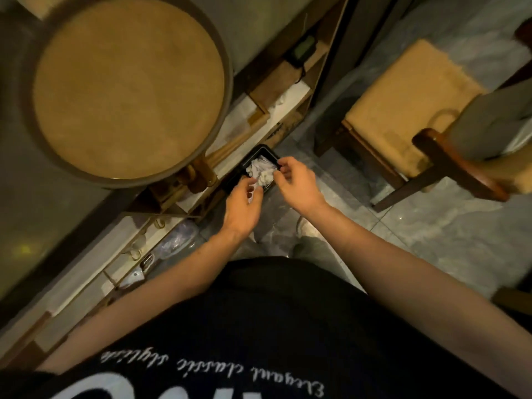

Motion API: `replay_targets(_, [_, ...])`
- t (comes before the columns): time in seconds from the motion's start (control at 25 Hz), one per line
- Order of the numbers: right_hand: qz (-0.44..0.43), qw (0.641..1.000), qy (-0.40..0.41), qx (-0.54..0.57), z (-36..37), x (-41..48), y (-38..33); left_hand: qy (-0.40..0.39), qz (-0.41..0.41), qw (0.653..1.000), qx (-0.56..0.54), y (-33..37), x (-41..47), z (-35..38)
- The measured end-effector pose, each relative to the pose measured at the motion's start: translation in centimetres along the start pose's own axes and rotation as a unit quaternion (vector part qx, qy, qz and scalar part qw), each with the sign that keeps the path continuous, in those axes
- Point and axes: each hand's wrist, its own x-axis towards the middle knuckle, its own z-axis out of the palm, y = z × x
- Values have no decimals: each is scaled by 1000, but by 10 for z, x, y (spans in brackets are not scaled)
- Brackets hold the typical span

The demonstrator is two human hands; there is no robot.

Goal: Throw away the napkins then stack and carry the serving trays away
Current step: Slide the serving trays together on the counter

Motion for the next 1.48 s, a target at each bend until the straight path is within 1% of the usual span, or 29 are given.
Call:
replay_targets(0.16, [-95,995,-4,-18,-31,-20,-27,49,41,998,-26,26,-25,-20])
replay_targets(0.32, [-142,990,-13,7,-67,-24,-47,106,49,991,-62,58,-43,-27])
replay_targets(0.56, [-219,974,-54,-8,-96,-4,-81,237,71,965,-89,91,-57,-44])
replay_targets(0.64, [-246,967,-63,-15,-99,6,-99,287,67,952,-81,96,-60,-57])
replay_targets(0.8, [-242,965,-98,-3,-93,27,-139,379,31,922,-68,91,-63,-94])
replay_targets(0.92, [-247,964,-92,-23,-79,48,-166,422,-5,904,-67,75,-51,-132])
replay_targets(1.04, [-241,967,-63,-48,-66,71,-188,410,-73,907,-58,54,-31,-169])
replay_targets(1.12, [-219,973,-40,-66,-56,87,-202,380,-111,916,-56,39,-15,-194])
replay_targets(1.24, [-175,977,-3,-119,-42,107,-217,354,-145,923,-42,19,4,-226])
replay_targets(1.32, [-145,979,19,-143,-38,114,-219,347,-163,922,-48,12,11,-237])
replay_targets(1.48, [-100,979,42,-172,-31,122,-223,325,-156,930,-72,-2,24,-257])
